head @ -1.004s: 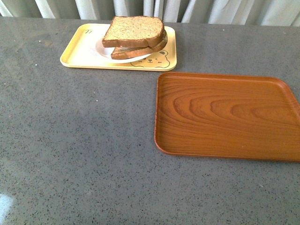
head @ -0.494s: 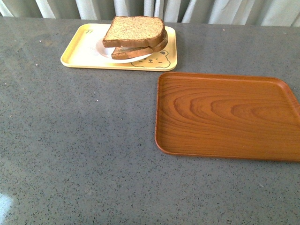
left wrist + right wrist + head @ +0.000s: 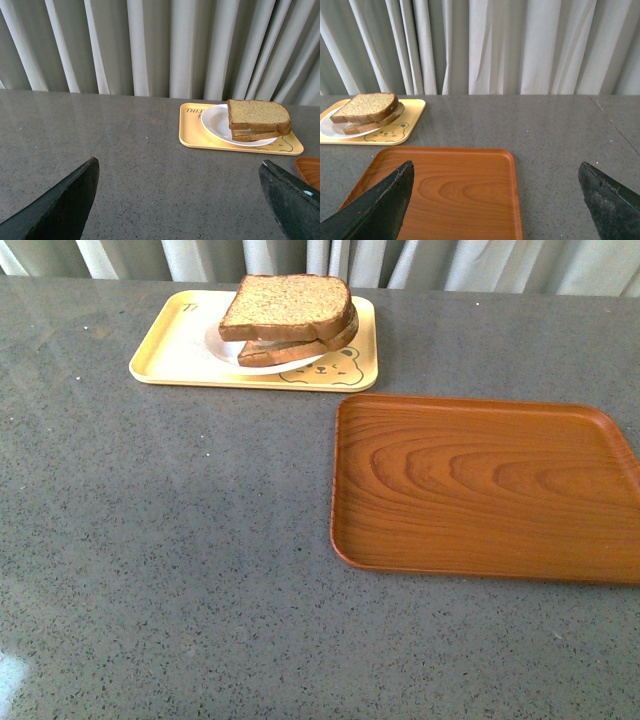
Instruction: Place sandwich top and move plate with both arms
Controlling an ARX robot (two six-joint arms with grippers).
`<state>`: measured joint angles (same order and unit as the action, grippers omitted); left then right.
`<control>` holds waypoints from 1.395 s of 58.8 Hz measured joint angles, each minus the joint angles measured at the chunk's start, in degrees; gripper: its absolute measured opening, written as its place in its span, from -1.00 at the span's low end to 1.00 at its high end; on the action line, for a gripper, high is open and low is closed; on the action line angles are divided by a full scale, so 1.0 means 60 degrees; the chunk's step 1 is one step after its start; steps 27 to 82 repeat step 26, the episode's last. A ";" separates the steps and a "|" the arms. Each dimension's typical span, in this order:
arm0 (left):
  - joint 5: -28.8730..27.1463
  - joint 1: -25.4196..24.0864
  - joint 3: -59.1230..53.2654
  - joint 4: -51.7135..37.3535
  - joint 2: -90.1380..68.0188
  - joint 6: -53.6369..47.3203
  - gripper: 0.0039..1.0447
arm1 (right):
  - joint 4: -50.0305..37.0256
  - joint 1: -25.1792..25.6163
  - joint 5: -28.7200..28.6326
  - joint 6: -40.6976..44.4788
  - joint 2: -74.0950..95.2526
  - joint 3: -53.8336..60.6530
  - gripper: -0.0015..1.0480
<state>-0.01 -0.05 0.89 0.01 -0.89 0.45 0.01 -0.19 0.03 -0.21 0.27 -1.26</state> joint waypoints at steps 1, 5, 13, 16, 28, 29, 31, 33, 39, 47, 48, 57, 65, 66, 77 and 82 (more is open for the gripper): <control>0.0000 0.0000 0.0000 0.0000 0.0000 0.0000 0.83 | 0.0000 -0.0004 -0.0004 0.0000 0.0000 0.0000 0.82; 0.0000 0.0000 0.0000 0.0000 0.0000 0.0000 0.83 | 0.0000 -0.0004 0.0000 0.0000 0.0000 0.0000 0.82; 0.0000 0.0000 0.0000 0.0000 0.0000 0.0000 0.83 | -0.0004 0.0000 -0.0004 0.0000 0.0000 0.0000 0.82; 0.0000 0.0000 0.0000 0.0000 0.0000 0.0000 0.83 | 0.0000 0.0000 -0.0004 0.0000 0.0000 0.0000 0.82; 0.0000 0.0000 0.0000 0.0000 0.0000 0.0000 0.83 | 0.0000 -0.0004 -0.0004 0.0000 0.0000 0.0000 0.82; 0.0000 0.0000 0.0000 0.0000 0.0000 0.0000 0.83 | 0.0000 -0.0004 -0.0004 0.0000 0.0000 0.0000 0.82; 0.0000 0.0000 0.0000 0.0000 0.0000 0.0000 0.83 | 0.0000 -0.0004 -0.0004 0.0000 0.0000 0.0000 0.82; 0.0000 0.0000 0.0000 0.0000 0.0000 0.0000 0.83 | 0.0000 -0.0004 -0.0004 0.0000 0.0000 0.0000 0.82; 0.0000 0.0000 0.0000 0.0000 0.0000 0.0000 0.83 | 0.0000 -0.0004 -0.0004 0.0000 0.0000 0.0000 0.82; 0.0000 0.0000 0.0000 0.0000 0.0000 0.0000 0.83 | 0.0000 -0.0004 -0.0004 0.0000 0.0000 0.0000 0.82; 0.0000 0.0000 0.0000 0.0000 0.0000 0.0000 0.83 | 0.0000 -0.0004 -0.0004 0.0000 0.0000 0.0000 0.82; 0.0000 0.0000 0.0000 0.0000 0.0000 0.0000 0.83 | 0.0000 -0.0004 -0.0004 0.0000 0.0000 0.0000 0.82; 0.0000 0.0000 0.0000 0.0000 0.0000 0.0000 0.83 | 0.0000 -0.0004 -0.0004 0.0000 0.0000 0.0000 0.82; 0.0000 0.0000 0.0000 0.0000 0.0000 0.0000 0.83 | 0.0000 -0.0004 -0.0004 0.0000 0.0000 0.0000 0.82; 0.0000 0.0000 0.0000 0.0000 0.0000 0.0000 0.83 | 0.0000 -0.0004 -0.0004 0.0000 0.0000 0.0000 0.82; 0.0000 0.0000 0.0000 0.0000 0.0000 0.0000 0.83 | 0.0000 -0.0004 -0.0004 0.0000 0.0000 0.0000 0.82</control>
